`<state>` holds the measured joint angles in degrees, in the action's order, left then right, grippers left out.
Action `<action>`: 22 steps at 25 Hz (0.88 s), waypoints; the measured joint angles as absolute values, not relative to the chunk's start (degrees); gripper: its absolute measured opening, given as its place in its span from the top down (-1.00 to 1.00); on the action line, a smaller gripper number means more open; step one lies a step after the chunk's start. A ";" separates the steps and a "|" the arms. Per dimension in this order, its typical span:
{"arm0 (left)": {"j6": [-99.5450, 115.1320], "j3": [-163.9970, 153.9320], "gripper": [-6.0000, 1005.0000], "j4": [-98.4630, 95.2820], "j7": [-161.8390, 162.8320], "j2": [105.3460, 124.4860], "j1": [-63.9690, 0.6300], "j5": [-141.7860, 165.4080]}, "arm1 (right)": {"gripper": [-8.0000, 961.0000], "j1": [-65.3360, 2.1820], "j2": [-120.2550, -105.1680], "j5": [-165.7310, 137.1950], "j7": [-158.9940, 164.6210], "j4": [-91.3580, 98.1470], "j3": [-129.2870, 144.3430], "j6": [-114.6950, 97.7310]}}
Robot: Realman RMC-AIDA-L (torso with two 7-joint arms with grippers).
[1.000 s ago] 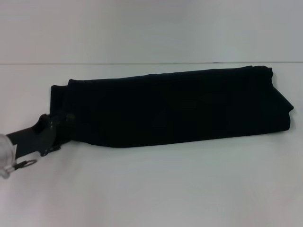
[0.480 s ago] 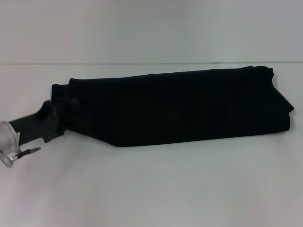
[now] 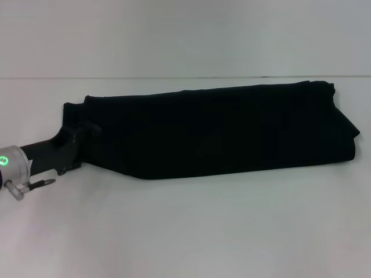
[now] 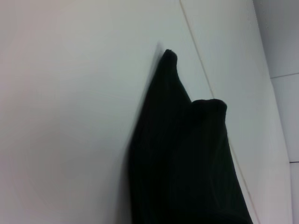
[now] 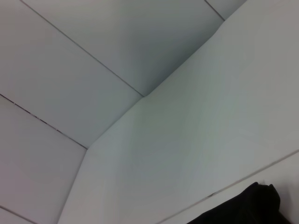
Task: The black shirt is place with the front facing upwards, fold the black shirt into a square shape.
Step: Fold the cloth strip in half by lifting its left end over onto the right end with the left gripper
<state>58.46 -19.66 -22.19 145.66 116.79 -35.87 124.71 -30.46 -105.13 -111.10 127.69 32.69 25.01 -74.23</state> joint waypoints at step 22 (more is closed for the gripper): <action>61.21 -20.90 0.37 -24.98 142.56 116.36 -36.65 124.18 | -0.78 -30.50 -104.86 -111.10 127.53 32.69 23.90 -74.50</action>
